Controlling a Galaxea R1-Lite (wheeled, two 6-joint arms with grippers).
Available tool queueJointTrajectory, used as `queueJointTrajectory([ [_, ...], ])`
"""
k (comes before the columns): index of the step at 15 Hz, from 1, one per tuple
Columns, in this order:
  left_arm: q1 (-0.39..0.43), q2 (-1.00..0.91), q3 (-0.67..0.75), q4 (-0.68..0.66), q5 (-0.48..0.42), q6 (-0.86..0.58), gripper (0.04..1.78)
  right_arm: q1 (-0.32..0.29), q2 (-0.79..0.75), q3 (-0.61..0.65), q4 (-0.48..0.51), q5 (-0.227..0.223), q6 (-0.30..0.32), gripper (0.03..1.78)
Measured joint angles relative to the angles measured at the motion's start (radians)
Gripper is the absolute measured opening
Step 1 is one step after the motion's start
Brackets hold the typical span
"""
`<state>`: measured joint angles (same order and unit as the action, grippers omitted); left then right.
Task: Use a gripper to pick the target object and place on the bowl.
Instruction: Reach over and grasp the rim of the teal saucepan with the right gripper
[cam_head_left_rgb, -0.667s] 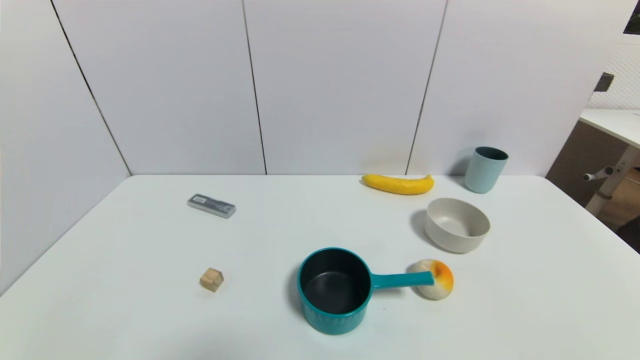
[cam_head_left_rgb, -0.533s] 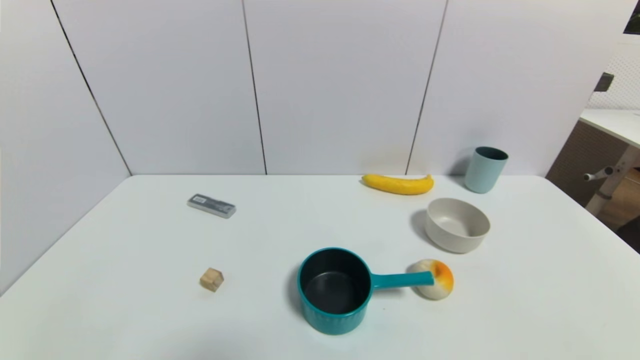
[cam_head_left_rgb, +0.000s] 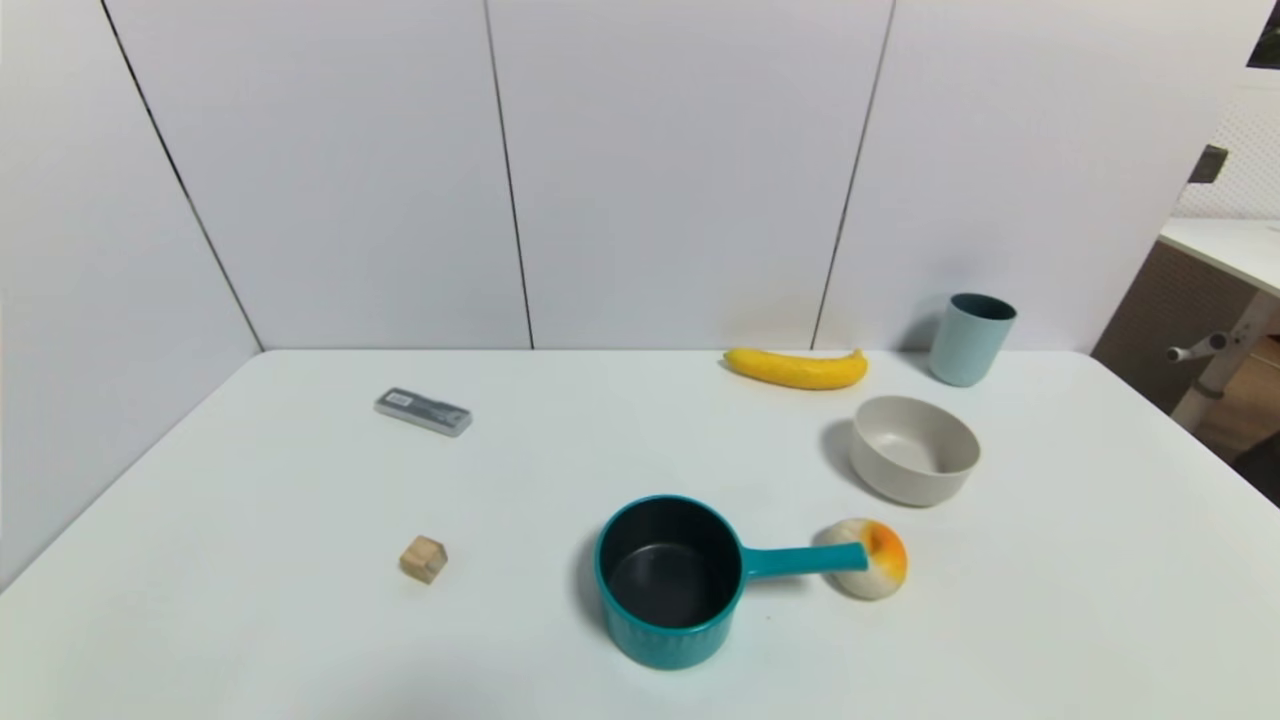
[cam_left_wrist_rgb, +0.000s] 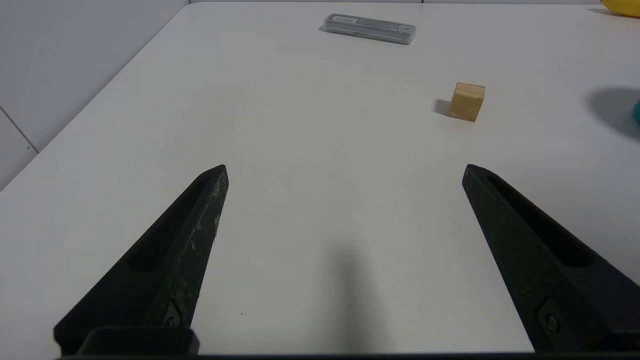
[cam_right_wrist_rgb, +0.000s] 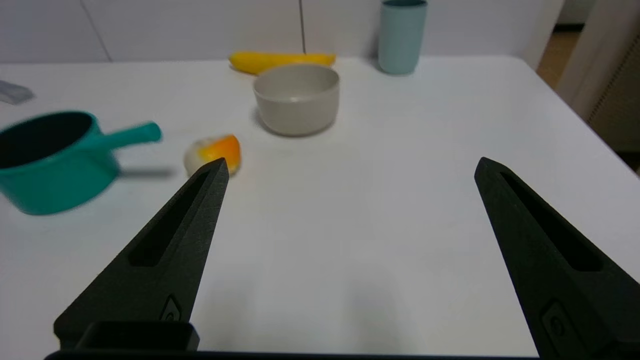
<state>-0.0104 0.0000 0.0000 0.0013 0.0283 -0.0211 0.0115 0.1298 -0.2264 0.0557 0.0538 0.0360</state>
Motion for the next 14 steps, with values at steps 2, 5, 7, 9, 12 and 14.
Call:
queueJointTrajectory([
  [2,0.0,0.0,0.0,0.0,0.0,0.0,1.69,0.007,0.108,-0.152,0.004,0.038,0.0,1.7],
  [5,0.0,0.0,0.0,0.0,0.0,0.0,1.69,0.017,0.333,-0.435,0.005,0.096,-0.003,1.7],
  [7,0.0,0.0,0.0,0.0,0.0,0.0,1.69,0.043,0.491,-0.611,0.002,0.143,-0.005,1.71],
  [9,0.0,0.0,0.0,0.0,0.0,0.0,1.69,0.101,0.65,-0.764,-0.001,0.208,-0.007,1.71],
  [12,0.0,0.0,0.0,0.0,0.0,0.0,1.69,0.236,0.874,-0.966,-0.006,0.268,-0.013,1.71],
  [14,0.0,0.0,0.0,0.0,0.0,0.0,1.69,0.33,1.019,-1.092,-0.007,0.277,-0.024,1.71],
])
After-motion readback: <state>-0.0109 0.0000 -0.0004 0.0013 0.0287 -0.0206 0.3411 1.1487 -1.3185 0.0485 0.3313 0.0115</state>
